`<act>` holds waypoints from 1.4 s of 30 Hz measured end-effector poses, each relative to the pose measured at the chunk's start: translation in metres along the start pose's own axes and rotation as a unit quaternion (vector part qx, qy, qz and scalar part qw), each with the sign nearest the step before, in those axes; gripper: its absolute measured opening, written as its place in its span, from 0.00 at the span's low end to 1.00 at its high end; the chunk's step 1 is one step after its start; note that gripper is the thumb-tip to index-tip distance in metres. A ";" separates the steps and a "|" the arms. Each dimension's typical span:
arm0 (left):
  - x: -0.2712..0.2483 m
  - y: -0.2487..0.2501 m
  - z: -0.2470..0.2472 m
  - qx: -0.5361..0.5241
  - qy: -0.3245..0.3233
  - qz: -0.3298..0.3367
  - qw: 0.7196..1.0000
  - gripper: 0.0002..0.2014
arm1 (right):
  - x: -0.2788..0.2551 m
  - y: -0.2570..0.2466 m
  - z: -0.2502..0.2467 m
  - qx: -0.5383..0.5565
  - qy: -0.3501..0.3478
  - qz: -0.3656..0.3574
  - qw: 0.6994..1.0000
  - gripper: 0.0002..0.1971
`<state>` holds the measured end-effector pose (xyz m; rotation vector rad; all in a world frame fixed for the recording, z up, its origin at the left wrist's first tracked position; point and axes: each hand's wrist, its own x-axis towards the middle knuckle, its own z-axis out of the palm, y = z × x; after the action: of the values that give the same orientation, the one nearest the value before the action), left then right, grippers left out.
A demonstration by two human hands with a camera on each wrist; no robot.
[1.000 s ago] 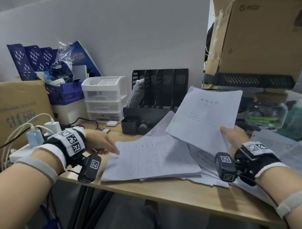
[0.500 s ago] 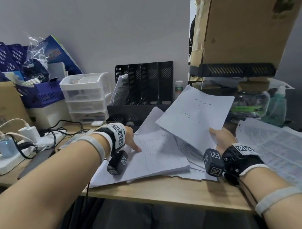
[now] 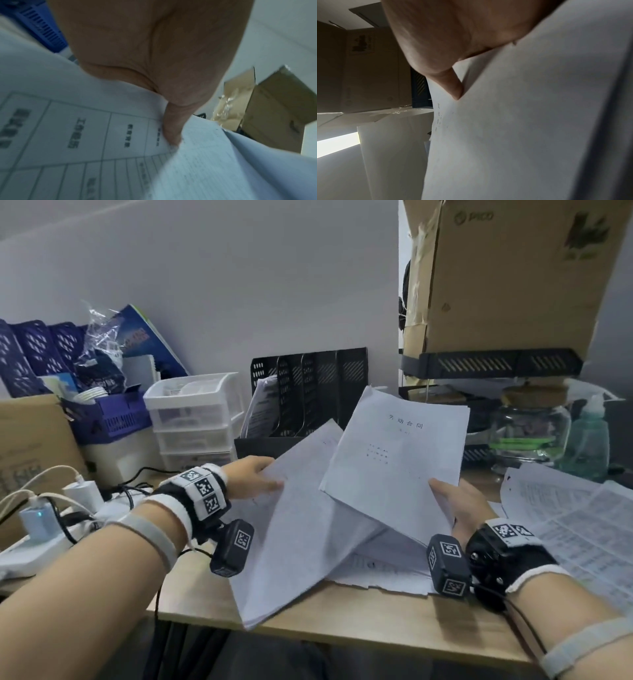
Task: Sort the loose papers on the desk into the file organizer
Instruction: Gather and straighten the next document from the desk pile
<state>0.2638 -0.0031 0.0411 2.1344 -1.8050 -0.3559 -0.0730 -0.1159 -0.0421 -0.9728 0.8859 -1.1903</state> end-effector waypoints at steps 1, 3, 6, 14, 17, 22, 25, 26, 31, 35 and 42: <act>0.000 -0.002 -0.006 -0.030 0.028 0.002 0.999 0.13 | -0.001 -0.001 0.001 0.002 -0.002 -0.001 1.000 0.11; -0.001 -0.004 -0.012 -0.098 0.075 -0.001 0.992 0.09 | -0.001 -0.001 0.002 0.007 -0.006 -0.005 1.000 0.13; -0.004 0.000 -0.004 -0.261 0.101 0.004 0.960 0.09 | -0.002 0.002 0.003 0.001 -0.014 0.003 1.000 0.16; -0.002 0.054 0.041 -0.525 0.054 0.020 0.849 0.15 | -0.011 0.004 0.014 -0.028 -0.092 0.024 0.995 0.14; 0.001 0.068 0.049 -0.552 0.016 0.025 0.833 0.16 | -0.007 0.008 0.012 -0.048 -0.096 0.012 0.994 0.22; 0.000 0.054 0.042 -0.472 -0.056 -0.030 0.879 0.16 | -0.002 0.012 0.009 -0.104 -0.093 -0.002 0.990 0.20; -0.005 0.027 0.034 -0.306 -0.078 -0.101 0.944 0.21 | 0.004 0.014 0.005 -0.110 -0.036 -0.011 0.993 0.15; -0.007 0.015 0.031 -0.209 -0.084 -0.113 0.968 0.21 | 0.009 0.016 0.003 -0.100 -0.012 -0.013 0.995 0.13; -0.009 -0.025 0.026 0.106 -0.161 -0.190 0.963 0.32 | 0.030 0.024 -0.010 -0.105 0.044 -0.020 0.993 0.25; -0.006 -0.024 0.026 0.149 -0.149 -0.227 0.951 0.36 | 0.041 0.030 -0.016 -0.109 0.045 -0.030 0.993 0.29; -0.002 -0.036 0.026 0.083 -0.127 -0.244 0.958 0.26 | 0.027 0.023 -0.006 -0.088 0.031 -0.038 0.995 0.20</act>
<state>0.2857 0.0020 0.0027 2.7583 -1.4446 -0.6398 -0.0671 -0.1414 -0.0670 -1.1247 1.0231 -1.2275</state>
